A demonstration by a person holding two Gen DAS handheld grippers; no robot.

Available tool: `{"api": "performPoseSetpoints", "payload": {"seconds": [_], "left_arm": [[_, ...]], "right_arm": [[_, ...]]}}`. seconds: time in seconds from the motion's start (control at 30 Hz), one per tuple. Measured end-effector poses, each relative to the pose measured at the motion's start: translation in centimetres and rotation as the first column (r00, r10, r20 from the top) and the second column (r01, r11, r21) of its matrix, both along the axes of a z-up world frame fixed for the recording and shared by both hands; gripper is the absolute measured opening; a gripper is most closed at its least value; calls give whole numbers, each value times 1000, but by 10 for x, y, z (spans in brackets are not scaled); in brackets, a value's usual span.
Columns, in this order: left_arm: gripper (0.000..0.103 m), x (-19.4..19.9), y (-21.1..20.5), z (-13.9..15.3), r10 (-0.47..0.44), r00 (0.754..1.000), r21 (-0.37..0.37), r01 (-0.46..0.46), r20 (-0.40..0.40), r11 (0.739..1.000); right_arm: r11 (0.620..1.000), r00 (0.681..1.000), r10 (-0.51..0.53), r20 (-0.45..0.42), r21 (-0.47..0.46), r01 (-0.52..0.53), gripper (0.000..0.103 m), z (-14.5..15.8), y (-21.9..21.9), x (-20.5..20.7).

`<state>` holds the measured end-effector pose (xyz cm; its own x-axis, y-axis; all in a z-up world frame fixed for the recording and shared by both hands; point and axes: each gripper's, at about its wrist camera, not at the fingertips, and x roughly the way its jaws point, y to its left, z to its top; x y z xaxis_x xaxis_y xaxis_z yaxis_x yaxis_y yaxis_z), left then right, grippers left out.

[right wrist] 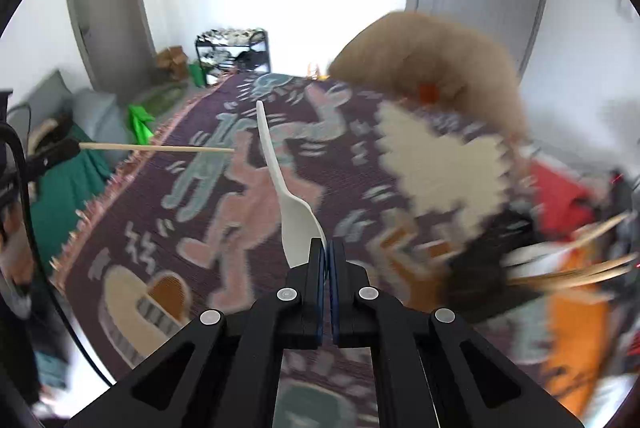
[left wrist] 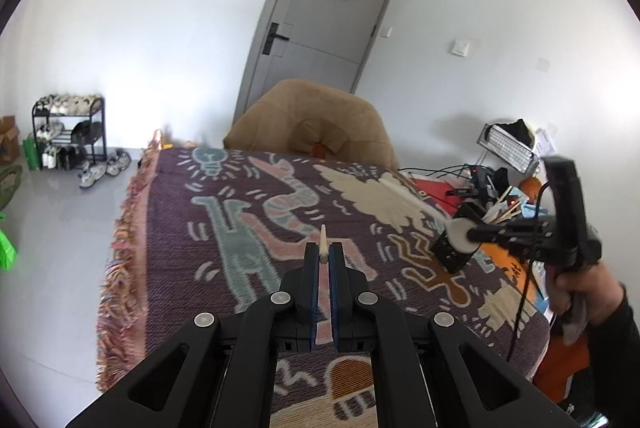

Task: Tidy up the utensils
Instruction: 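Carry the white spoon over the black holder and open the right gripper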

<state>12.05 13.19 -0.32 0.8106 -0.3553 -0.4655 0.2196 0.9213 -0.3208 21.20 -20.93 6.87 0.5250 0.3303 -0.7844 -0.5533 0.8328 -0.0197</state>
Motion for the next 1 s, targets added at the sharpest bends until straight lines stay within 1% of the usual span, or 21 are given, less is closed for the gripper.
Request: {"api": "performPoseSetpoints", "payload": {"seconds": [0.03,0.07,0.1,0.23,0.27,0.3,0.37,0.47,0.53,0.6,0.63,0.7,0.73,0.77,0.8,0.87,0.93,1.0], "left_arm": [[4,0,-6,3,-11,1000,0,11,8,1000],[4,1,-9,5,-19,1000,-1,19,15,1000],[4,1,-14,7,-28,999,-3,28,23,1000],[4,5,-25,12,-49,998,-10,50,38,999],[4,6,-27,13,-54,998,-12,54,41,998],[4,7,-29,14,-59,997,-17,59,46,998],[4,10,-31,16,-66,996,-30,68,54,997],[4,17,-37,20,-81,995,-44,84,66,996],[4,22,-42,24,-95,992,-50,99,78,994],[4,27,-46,26,-106,990,-58,112,88,992],[4,30,-48,27,-113,989,-63,119,93,991],[4,35,-51,28,-124,987,-71,131,98,989],[4,39,-52,28,-126,987,-74,134,98,988],[4,43,-53,28,-129,987,-79,136,97,987],[4,47,-54,28,-132,987,-85,140,95,987],[4,55,-55,27,-137,986,-91,145,92,985],[4,60,-55,27,-140,986,-92,148,90,985],[4,66,-55,27,-141,986,-95,149,84,984]], "right_arm": [[999,1000,2,20,-35,-1,4,10,-7,-1],[995,999,7,52,-97,-2,4,23,-16,-1],[991,998,11,67,-134,-2,4,30,-23,-1],[961,994,24,105,-275,6,4,60,-50,1],[949,993,32,112,-316,5,4,65,-56,2],[928,992,37,121,-373,11,4,69,-60,3],[890,993,48,109,-455,7,4,73,-68,6],[849,995,68,75,-529,-18,4,73,-74,10],[804,995,88,51,-594,-40,4,72,-75,12],[738,992,117,55,-673,-50,4,72,-75,13],[716,990,125,60,-696,-48,4,74,-74,15],[687,990,133,43,-725,-60,4,80,-76,24],[658,989,146,32,-750,-73,4,82,-77,28],[621,986,164,13,-778,-93,4,82,-76,30],[593,983,184,-6,-797,-116,4,82,-75,31],[512,964,257,-64,-837,-192,4,79,-71,29],[448,949,289,-127,-858,-251,4,75,-65,31],[407,944,292,-156,-873,-270,4,72,-59,39]]}}
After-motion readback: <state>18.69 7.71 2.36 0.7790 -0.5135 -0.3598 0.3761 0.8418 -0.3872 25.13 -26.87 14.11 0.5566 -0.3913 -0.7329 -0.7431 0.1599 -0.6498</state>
